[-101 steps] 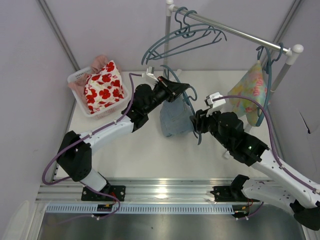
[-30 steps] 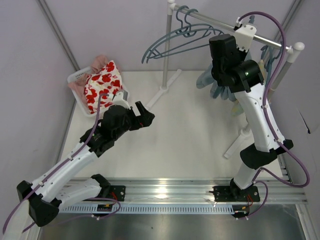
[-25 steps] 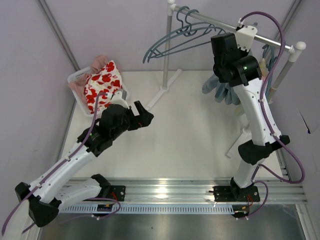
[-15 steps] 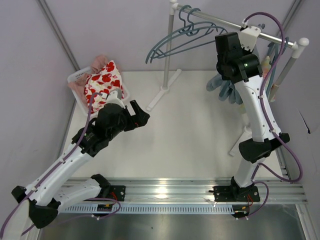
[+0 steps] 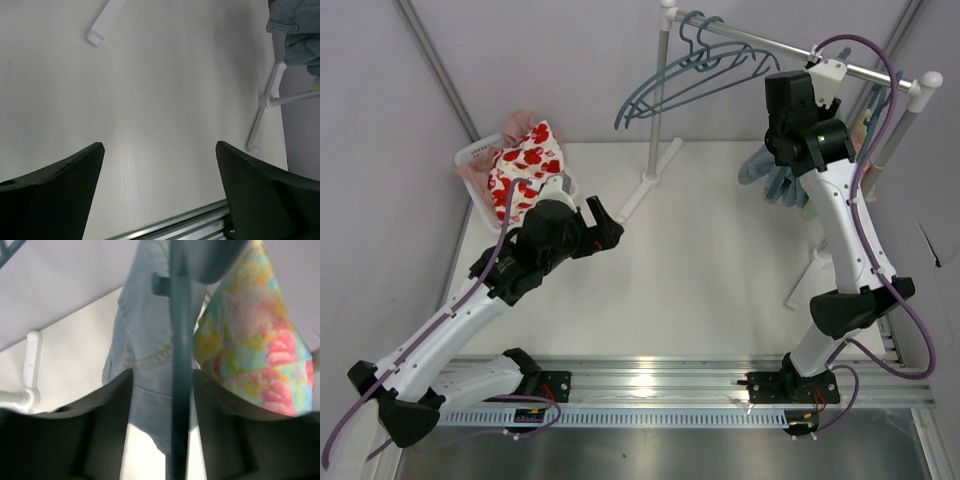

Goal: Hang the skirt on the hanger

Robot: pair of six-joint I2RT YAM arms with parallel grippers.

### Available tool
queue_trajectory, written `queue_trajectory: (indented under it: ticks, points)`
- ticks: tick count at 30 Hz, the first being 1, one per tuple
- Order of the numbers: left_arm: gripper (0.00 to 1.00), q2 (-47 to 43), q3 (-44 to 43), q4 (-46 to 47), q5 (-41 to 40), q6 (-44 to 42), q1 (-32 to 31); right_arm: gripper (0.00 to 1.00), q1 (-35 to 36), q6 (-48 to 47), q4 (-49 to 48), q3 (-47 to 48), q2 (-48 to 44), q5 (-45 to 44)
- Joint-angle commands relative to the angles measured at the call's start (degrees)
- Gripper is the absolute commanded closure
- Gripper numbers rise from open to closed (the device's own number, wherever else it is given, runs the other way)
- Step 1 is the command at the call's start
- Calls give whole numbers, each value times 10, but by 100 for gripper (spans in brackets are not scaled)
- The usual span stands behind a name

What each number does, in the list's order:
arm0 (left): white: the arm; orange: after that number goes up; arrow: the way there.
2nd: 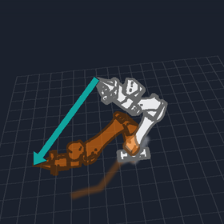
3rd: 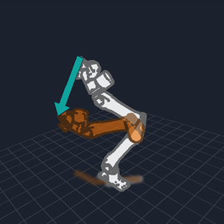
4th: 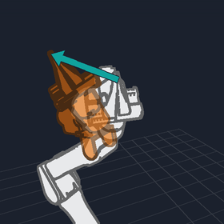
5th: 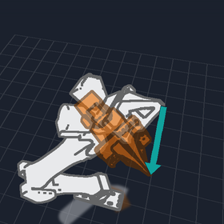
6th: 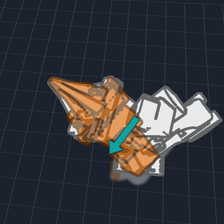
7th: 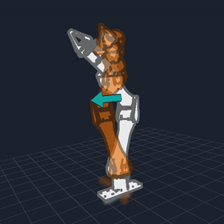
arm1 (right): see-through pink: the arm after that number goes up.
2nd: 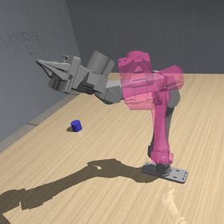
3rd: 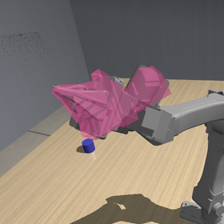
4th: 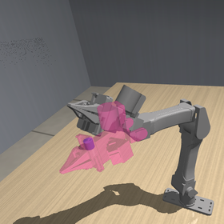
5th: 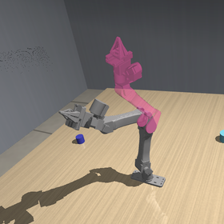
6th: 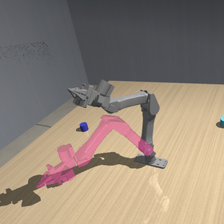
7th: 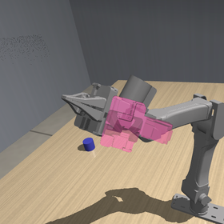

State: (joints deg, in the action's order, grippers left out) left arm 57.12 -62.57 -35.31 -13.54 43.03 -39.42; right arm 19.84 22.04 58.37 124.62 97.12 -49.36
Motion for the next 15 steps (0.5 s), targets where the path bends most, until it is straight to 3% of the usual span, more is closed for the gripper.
queue_trajectory:
  ticks: [1,2,3,6,11,15]
  points:
    - [0,4,-41,24,14,-48,-3,40,-1,-31,-33,-13,-43,73]
    - [0,10,-45,26,33,-78,-1,36,-1,-33,-34,-10,-55,74]
    - [1,13,-49,25,40,-92,0,23,3,-42,-33,1,-61,75]
    - [0,24,-67,13,55,-124,6,10,13,-55,-30,19,-84,94]
    - [0,24,-79,6,64,-145,31,6,53,-84,18,80,-100,126]
    - [0,20,-85,-11,79,-153,64,5,134,-143,-23,41,-141,145]
